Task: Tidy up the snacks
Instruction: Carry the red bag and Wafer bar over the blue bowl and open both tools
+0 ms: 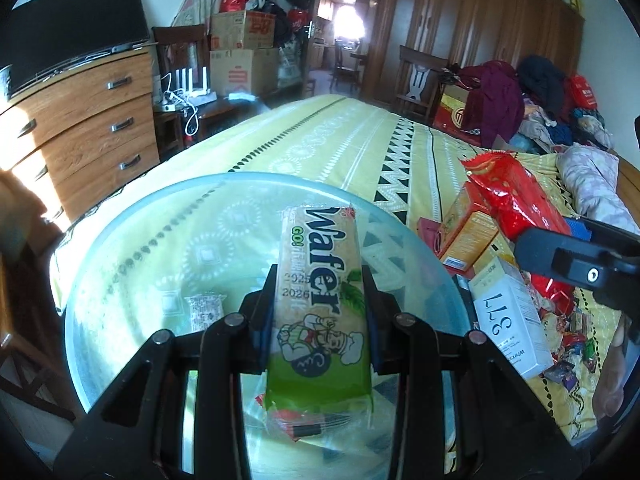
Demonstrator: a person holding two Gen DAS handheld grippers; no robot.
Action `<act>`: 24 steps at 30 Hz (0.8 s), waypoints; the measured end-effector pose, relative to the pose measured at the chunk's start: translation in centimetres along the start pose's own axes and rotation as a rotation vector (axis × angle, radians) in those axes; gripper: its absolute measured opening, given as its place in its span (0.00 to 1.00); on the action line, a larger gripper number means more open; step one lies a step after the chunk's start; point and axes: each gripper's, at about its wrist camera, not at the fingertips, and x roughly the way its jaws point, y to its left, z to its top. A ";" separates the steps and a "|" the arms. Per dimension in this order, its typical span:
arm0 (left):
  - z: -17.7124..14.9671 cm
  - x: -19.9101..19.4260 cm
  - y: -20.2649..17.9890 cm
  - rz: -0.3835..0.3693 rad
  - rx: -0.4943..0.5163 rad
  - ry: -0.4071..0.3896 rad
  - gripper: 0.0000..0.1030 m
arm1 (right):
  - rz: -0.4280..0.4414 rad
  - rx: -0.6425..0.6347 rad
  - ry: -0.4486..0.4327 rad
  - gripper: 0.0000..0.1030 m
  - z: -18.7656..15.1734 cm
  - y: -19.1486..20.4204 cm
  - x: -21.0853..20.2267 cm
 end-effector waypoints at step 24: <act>-0.2 1.5 1.9 0.011 -0.035 0.041 0.35 | 0.063 0.048 0.048 0.74 -0.8 -0.6 3.4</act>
